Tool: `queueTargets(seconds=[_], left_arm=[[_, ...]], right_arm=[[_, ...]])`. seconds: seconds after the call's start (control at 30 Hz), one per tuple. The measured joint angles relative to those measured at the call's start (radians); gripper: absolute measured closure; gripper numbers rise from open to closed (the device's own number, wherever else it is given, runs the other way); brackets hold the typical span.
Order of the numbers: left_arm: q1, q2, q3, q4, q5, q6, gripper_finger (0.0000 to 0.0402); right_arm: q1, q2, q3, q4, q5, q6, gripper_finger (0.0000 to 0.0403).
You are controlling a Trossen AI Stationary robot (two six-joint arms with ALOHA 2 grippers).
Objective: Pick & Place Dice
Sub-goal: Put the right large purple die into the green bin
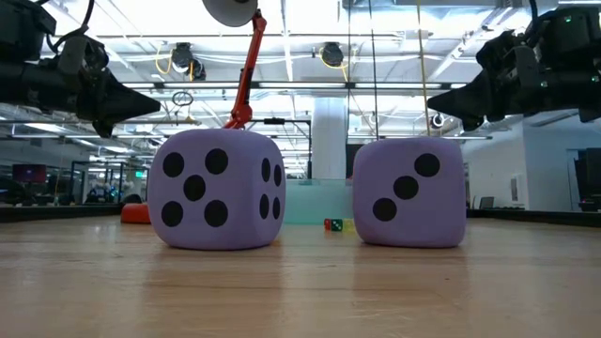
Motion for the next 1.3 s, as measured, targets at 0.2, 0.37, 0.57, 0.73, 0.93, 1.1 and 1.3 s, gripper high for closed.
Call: queueTargets(seconds=[0.2, 0.37, 0.57, 0.73, 0.93, 1.1, 1.3], left_arm=[[0.0, 0.0, 0.0, 0.002, 0.0, 0.001, 0.038], [0.0, 0.0, 0.0, 0.004, -0.001, -0.006, 0.038], [0.0, 0.0, 0.0, 0.004, -0.001, -0.025, 0.038], [0.0, 0.0, 0.0, 0.002, -0.001, -0.031, 0.038], [0.0, 0.0, 0.0, 0.001, 0.0, -0.031, 0.038], [0.0, 0.0, 0.0, 0.0, 0.0, -0.032, 0.038], [0.0, 0.0, 0.001, -0.007, 0.001, -0.036, 0.038]], right_arm=[[0.031, 0.0, 0.0, 0.068, -0.025, 0.018, 0.0376], [0.093, 0.005, 0.0, 0.16, -0.016, 0.028, 0.037], [0.215, 0.048, 0.01, 0.172, 0.108, -0.016, 0.0378], [0.297, 0.092, 0.07, 0.141, 0.201, -0.062, 0.0384], [0.351, 0.134, 0.173, -0.062, 0.273, -0.086, 0.0385], [0.404, 0.188, 0.253, -0.162, 0.347, -0.071, 0.0371], [0.471, 0.257, 0.328, -0.199, 0.349, 0.003, 0.0314]])
